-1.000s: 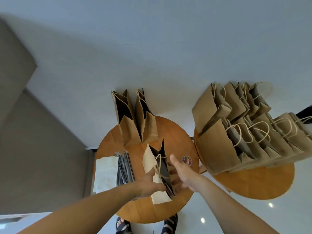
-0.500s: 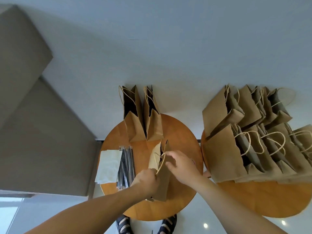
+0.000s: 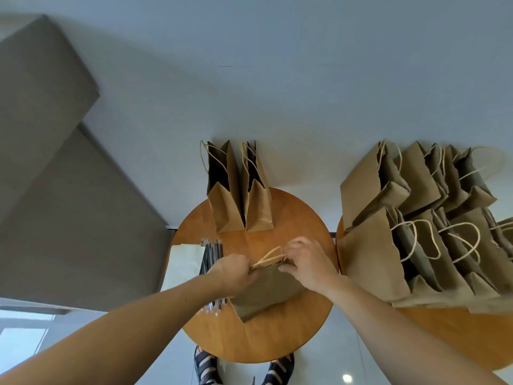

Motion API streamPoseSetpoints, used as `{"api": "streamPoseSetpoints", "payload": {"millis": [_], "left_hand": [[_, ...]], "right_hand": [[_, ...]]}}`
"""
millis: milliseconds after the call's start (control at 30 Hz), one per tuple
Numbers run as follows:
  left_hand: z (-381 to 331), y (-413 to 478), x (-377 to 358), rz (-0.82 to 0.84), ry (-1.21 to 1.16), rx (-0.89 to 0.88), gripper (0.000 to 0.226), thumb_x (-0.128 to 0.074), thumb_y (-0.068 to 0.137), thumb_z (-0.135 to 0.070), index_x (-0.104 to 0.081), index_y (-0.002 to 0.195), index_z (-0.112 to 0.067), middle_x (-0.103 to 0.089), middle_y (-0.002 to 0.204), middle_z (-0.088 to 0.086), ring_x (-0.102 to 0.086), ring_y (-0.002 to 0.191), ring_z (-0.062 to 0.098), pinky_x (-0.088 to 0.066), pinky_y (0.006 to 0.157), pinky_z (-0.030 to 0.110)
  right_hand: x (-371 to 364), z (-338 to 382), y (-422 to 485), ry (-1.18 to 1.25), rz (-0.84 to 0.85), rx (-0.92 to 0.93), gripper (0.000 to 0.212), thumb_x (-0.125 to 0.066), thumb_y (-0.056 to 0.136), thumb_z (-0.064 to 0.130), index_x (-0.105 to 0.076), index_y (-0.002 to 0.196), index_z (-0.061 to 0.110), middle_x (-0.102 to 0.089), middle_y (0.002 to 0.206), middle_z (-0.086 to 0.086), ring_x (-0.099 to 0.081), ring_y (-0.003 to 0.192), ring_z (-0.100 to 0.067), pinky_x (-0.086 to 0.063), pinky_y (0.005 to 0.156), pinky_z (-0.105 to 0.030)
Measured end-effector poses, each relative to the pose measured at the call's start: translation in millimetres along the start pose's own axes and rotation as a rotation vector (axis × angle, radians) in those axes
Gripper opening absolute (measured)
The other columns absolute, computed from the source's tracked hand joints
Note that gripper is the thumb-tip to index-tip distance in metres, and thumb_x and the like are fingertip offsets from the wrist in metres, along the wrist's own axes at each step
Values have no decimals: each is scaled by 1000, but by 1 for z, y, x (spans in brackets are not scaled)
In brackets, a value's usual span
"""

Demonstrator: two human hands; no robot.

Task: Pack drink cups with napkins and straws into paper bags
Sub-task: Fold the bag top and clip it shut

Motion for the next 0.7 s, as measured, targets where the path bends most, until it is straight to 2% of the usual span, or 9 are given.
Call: {"api": "streamPoseSetpoints", "payload": {"millis": [100, 200, 300, 400, 467, 500, 567, 633, 700], "left_hand": [[6, 10, 6, -88, -25, 21, 37, -50, 96, -43, -45, 62, -30, -48, 58, -8, -47, 51, 7, -40, 48, 23], [9, 11, 1, -161, -10, 34, 31, -55, 89, -45, -43, 63, -34, -49, 57, -10, -49, 53, 6, -43, 49, 23], [13, 11, -10, -182, 14, 61, 35, -52, 90, -45, -37, 61, -34, -45, 56, -10, -44, 51, 5, -35, 46, 21], [18, 13, -16, -186, -8, 59, 32, -47, 97, -46, -44, 68, -34, -51, 61, -9, -52, 57, 9, -44, 52, 24], [20, 15, -17, -178, -39, 33, 27, -44, 100, -47, -49, 77, -32, -56, 68, -8, -58, 66, 13, -49, 60, 28], [21, 16, -16, -180, -49, 21, 27, -44, 100, -46, -47, 77, -33, -55, 69, -8, -58, 67, 14, -48, 60, 28], [22, 16, -16, -193, -67, 11, 29, -43, 101, -45, -42, 75, -34, -54, 70, -8, -57, 67, 15, -46, 61, 28], [25, 16, -18, -210, -84, 17, 27, -43, 101, -44, -46, 78, -32, -59, 73, -6, -60, 69, 16, -50, 64, 30], [26, 14, -21, -230, -105, 19, 24, -45, 101, -42, -55, 84, -29, -62, 74, -6, -60, 69, 15, -49, 64, 29]], "right_hand": [[-8, -10, -3, 95, 15, -78, 26, -64, 91, 46, -73, 104, 25, -71, 104, 11, -57, 102, -11, -46, 90, -25], [-13, -11, -4, 149, 52, -101, 25, -65, 92, 44, -72, 107, 26, -72, 105, 10, -62, 96, -11, -47, 94, -28], [-10, -18, -3, 286, 75, -134, 29, -64, 91, 49, -70, 112, 29, -67, 106, 17, -60, 97, -3, -51, 88, -22], [12, -51, -7, 449, -108, -246, 32, -57, 95, 47, -68, 115, 25, -64, 106, 18, -60, 97, 0, -50, 83, -18], [16, -90, -15, 410, -230, -397, 25, -54, 100, 32, -70, 110, 16, -70, 103, 7, -64, 93, -10, -52, 81, -24], [8, -109, -19, 346, -198, -482, 23, -54, 100, 25, -71, 107, 12, -72, 100, 0, -65, 90, -17, -54, 79, -29], [-28, -140, -25, 236, 34, -629, 25, -52, 101, 24, -71, 100, 8, -72, 94, -8, -66, 83, -24, -56, 77, -38], [-66, -155, -33, 200, 245, -689, 31, -51, 101, 31, -70, 90, 10, -71, 87, -8, -66, 77, -23, -58, 74, -41], [-92, -164, -35, 169, 349, -710, 34, -50, 101, 38, -68, 86, 14, -69, 84, -5, -65, 76, -22, -58, 76, -41]]}}
Point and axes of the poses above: each hand's wrist, its own y-axis towards the middle knuckle, its own x-axis out of the back of the hand, z = x × y, the point moved 9 cm from there along y, towards the middle knuckle
